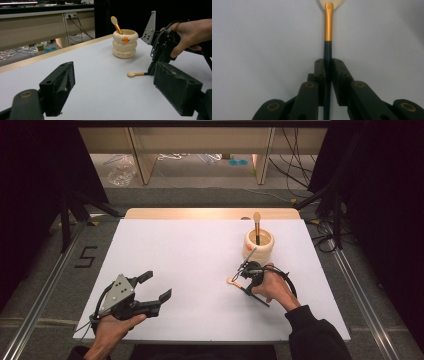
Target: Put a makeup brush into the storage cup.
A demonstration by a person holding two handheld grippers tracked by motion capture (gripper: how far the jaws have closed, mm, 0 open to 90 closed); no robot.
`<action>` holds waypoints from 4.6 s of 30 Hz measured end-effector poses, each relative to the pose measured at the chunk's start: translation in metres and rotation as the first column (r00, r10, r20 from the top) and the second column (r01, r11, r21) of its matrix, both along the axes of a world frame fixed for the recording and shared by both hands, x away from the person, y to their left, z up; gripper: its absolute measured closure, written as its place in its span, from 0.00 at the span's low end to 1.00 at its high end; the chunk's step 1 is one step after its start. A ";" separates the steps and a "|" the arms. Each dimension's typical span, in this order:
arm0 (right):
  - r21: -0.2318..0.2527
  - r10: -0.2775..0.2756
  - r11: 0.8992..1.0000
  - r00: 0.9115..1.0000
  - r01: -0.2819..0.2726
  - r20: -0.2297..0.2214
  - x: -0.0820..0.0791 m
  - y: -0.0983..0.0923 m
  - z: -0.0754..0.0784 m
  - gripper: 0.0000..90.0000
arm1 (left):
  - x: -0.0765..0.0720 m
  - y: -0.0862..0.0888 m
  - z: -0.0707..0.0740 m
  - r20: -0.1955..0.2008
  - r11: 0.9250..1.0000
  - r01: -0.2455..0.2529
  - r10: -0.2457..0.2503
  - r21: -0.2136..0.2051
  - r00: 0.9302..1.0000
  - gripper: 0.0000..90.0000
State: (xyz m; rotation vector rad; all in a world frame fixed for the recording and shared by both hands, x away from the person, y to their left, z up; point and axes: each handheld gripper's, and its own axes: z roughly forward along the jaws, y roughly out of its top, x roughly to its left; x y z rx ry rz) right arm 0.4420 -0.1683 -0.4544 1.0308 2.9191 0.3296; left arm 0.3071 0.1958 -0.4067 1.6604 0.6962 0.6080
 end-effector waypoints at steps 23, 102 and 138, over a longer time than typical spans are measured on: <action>0.018 0.062 0.998 0.998 -0.062 0.026 0.001 0.001 0.007 0.93 | 0.000 0.001 0.000 -0.008 1.000 -0.010 0.010 -0.021 1.000 0.19; 0.730 -0.398 0.670 0.763 -0.138 0.509 0.024 -0.100 0.097 0.93 | 0.001 0.002 0.000 0.003 1.000 -0.006 0.006 -0.014 1.000 0.19; 0.778 -0.558 0.627 0.675 -0.039 0.483 0.075 -0.101 0.064 0.93 | 0.001 0.002 0.000 -0.004 1.000 -0.007 0.007 -0.023 1.000 0.19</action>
